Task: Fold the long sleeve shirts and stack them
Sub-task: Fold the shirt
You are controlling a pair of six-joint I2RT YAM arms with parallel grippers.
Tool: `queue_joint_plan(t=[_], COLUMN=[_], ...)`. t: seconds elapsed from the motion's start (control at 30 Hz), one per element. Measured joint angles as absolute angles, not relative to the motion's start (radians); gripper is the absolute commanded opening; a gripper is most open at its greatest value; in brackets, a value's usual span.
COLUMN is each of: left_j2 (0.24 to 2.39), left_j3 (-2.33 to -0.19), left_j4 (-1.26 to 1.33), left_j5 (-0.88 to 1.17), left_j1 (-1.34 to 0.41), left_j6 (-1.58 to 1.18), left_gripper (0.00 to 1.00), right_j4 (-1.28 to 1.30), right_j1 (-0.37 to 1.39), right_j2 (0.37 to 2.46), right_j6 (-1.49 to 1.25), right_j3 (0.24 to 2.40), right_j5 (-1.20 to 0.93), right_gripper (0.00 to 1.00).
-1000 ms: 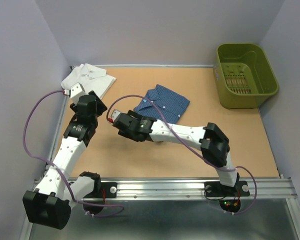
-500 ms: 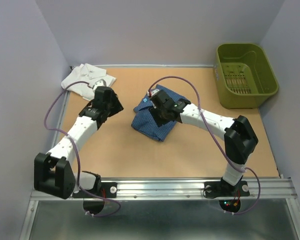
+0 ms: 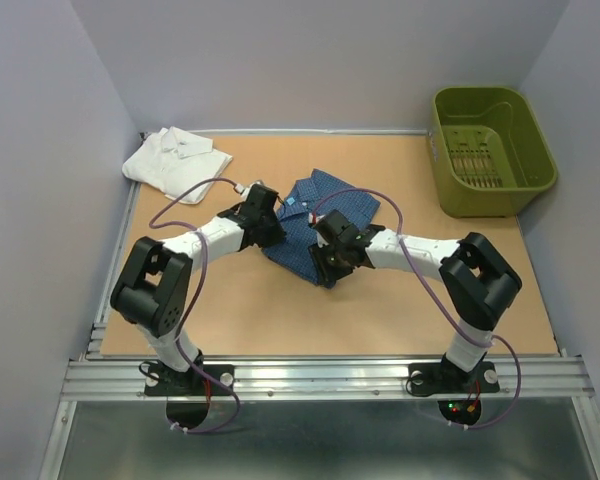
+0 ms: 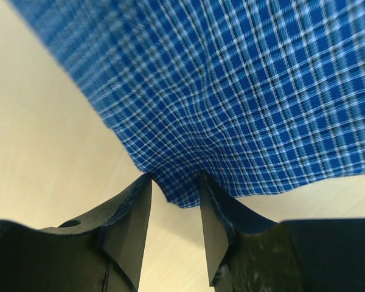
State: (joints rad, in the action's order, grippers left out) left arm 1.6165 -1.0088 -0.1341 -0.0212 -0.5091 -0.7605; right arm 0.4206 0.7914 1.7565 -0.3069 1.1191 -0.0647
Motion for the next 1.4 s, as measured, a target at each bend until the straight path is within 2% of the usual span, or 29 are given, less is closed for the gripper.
queue_joint_plan(t=[0.27, 0.33, 0.37, 0.4, 0.47, 0.5, 0.57, 0.6, 0.63, 0.7, 0.8, 0.9, 1.13, 1.4], left_j2=[1.755, 1.755, 1.755, 1.752, 1.74, 1.73, 1.687, 1.67, 1.641, 1.597, 1.559, 1.579, 1.868, 2.068], left_j3=[-1.007, -1.007, -1.009, -1.012, -1.029, -1.044, -1.096, -1.102, -1.13, -1.182, -1.246, -1.295, -1.487, -1.624], left_j4=[-0.095, -0.097, -0.102, -0.109, -0.152, -0.18, -0.245, -0.251, -0.27, -0.287, -0.278, -0.263, -0.242, -0.236], left_j5=[-0.023, -0.022, -0.023, -0.029, -0.053, -0.078, -0.163, -0.173, -0.209, -0.275, -0.368, -0.417, -0.455, -0.415], left_j1=[-0.48, -0.458, -0.443, -0.426, -0.41, -0.403, -0.396, -0.39, -0.382, -0.365, -0.311, -0.24, -0.088, -0.02], left_j6=[-0.814, -0.815, -0.811, -0.802, -0.776, -0.757, -0.698, -0.694, -0.659, -0.602, -0.52, -0.448, -0.371, -0.357], left_gripper=[0.22, 0.26, 0.29, 0.41, 0.49, 0.59, 0.72, 0.72, 0.78, 0.82, 0.82, 0.76, 0.59, 0.53], right_j4=[0.382, 0.38, 0.38, 0.38, 0.383, 0.384, 0.385, 0.385, 0.385, 0.384, 0.381, 0.381, 0.381, 0.378], right_j1=[0.785, 0.785, 0.785, 0.786, 0.786, 0.786, 0.786, 0.786, 0.786, 0.786, 0.786, 0.786, 0.786, 0.786], right_j2=[1.774, 1.774, 1.773, 1.773, 1.767, 1.759, 1.72, 1.704, 1.672, 1.616, 1.539, 1.501, 1.491, 1.488], right_j6=[-0.336, -0.338, -0.338, -0.338, -0.341, -0.339, -0.34, -0.34, -0.34, -0.339, -0.333, -0.321, -0.309, -0.31], right_j3=[1.096, 1.096, 1.096, 1.096, 1.096, 1.096, 1.096, 1.096, 1.096, 1.096, 1.096, 1.096, 1.095, 1.028], right_j5=[-0.155, -0.171, -0.181, -0.188, -0.194, -0.198, -0.199, -0.198, -0.192, -0.179, -0.147, -0.122, -0.135, -0.165], right_gripper=[0.43, 0.45, 0.5, 0.55, 0.6, 0.62, 0.7, 0.7, 0.76, 0.78, 0.79, 0.79, 0.79, 0.79])
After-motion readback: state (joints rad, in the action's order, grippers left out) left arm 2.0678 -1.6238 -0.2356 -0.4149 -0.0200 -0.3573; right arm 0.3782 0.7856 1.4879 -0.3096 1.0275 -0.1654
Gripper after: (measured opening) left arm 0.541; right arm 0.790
